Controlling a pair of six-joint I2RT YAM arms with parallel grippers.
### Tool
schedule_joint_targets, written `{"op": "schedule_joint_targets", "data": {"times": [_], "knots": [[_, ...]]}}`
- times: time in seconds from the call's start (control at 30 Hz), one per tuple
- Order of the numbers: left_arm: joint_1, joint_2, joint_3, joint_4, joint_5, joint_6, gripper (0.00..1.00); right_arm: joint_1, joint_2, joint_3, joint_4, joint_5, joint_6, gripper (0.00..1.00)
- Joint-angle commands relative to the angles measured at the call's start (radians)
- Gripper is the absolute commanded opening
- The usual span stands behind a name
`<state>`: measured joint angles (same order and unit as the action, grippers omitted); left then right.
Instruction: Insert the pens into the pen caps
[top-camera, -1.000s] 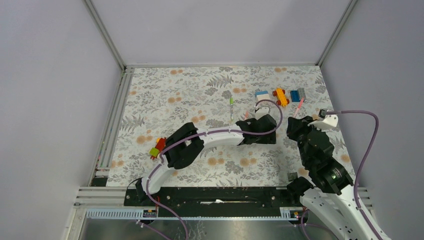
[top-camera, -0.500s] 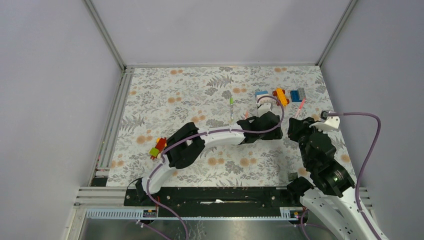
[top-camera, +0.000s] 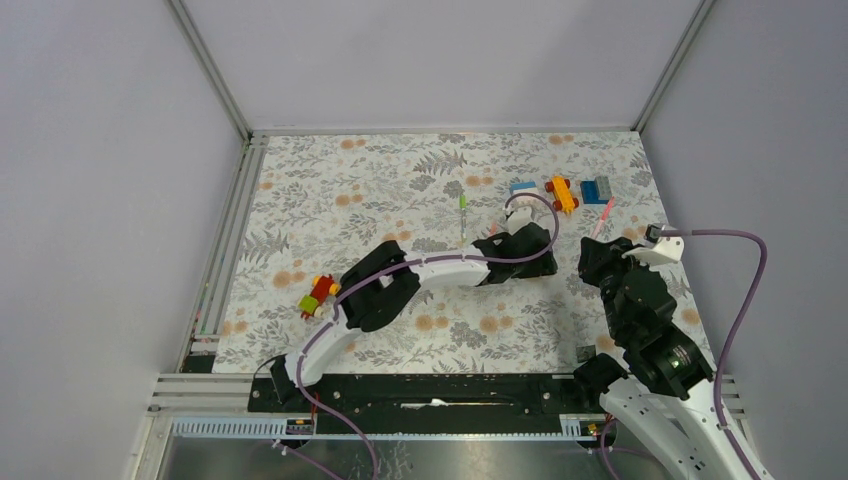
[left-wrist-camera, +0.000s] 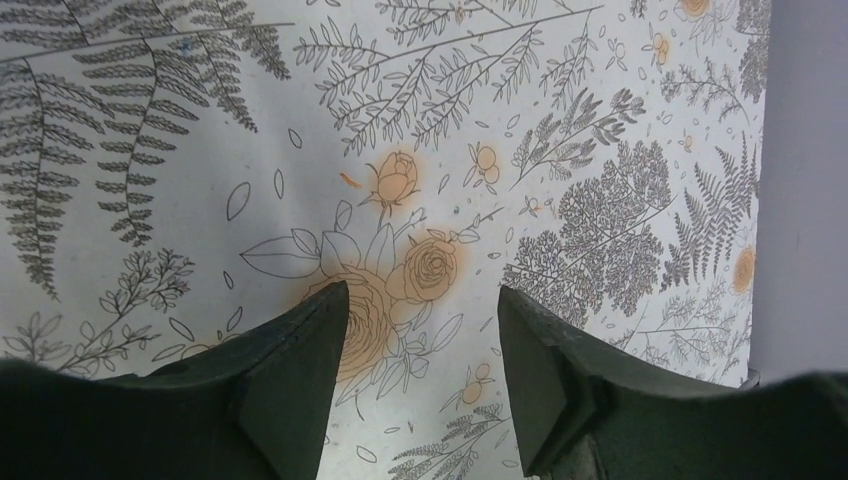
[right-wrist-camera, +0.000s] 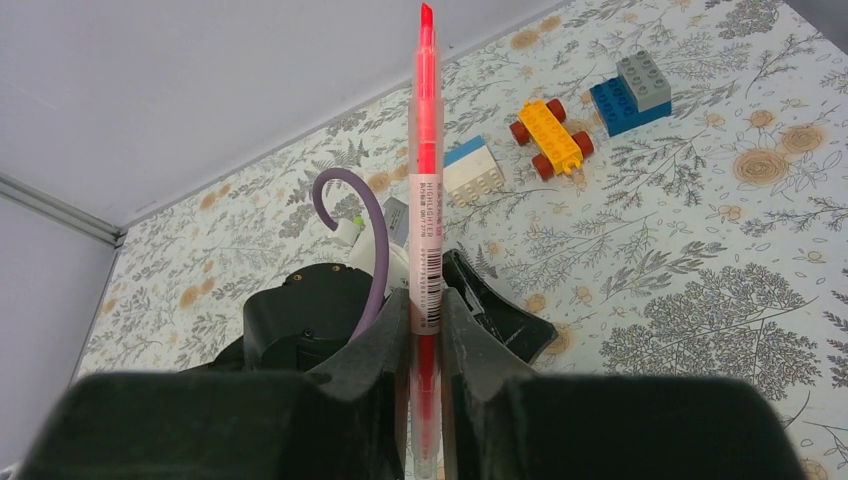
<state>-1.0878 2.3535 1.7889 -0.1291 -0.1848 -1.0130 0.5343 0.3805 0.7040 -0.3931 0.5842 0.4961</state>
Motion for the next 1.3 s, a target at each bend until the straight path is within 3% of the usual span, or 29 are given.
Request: {"op": "schedule_joint_targets", "data": {"times": [0.0, 0.73, 1.27], "knots": [[0.009, -0.013, -0.028, 0.057, 0.006, -0.017, 0.61, -0.004, -0.009, 0.022, 0.001, 0.013, -0.006, 0.00], [0.017, -0.232, -0.362, 0.064, 0.010, -0.022, 0.59, -0.004, 0.002, 0.026, 0.001, -0.001, 0.007, 0.00], [-0.010, -0.435, -0.496, -0.061, -0.114, 0.126, 0.56, -0.004, 0.024, 0.030, 0.003, -0.015, 0.011, 0.00]]}}
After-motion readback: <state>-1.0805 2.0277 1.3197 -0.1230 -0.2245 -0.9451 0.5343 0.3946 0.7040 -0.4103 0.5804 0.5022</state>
